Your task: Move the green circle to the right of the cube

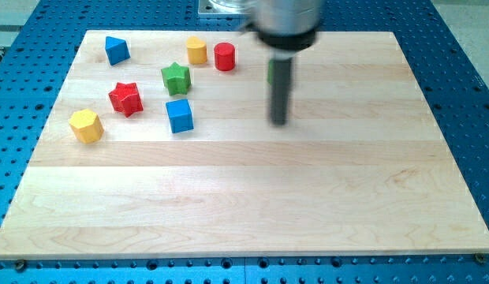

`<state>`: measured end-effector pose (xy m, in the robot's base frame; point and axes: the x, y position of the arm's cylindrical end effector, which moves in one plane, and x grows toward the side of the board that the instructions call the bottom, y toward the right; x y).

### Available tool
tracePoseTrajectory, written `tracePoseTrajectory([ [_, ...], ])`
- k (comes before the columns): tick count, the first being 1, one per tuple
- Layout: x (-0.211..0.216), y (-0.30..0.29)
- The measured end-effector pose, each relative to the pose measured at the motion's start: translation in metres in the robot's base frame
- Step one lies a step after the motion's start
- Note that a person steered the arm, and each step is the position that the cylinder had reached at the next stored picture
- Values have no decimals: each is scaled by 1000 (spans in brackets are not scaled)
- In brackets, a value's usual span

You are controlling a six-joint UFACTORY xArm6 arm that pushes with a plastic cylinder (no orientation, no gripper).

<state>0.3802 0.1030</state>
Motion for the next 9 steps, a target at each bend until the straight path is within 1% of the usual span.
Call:
tracePoseTrajectory([
  [1, -85, 63],
  [2, -109, -19],
  [3, -38, -74],
  [4, -6, -70],
  [5, -45, -36],
  [6, -18, 17],
  [8, -5, -93],
  [9, -1, 4],
])
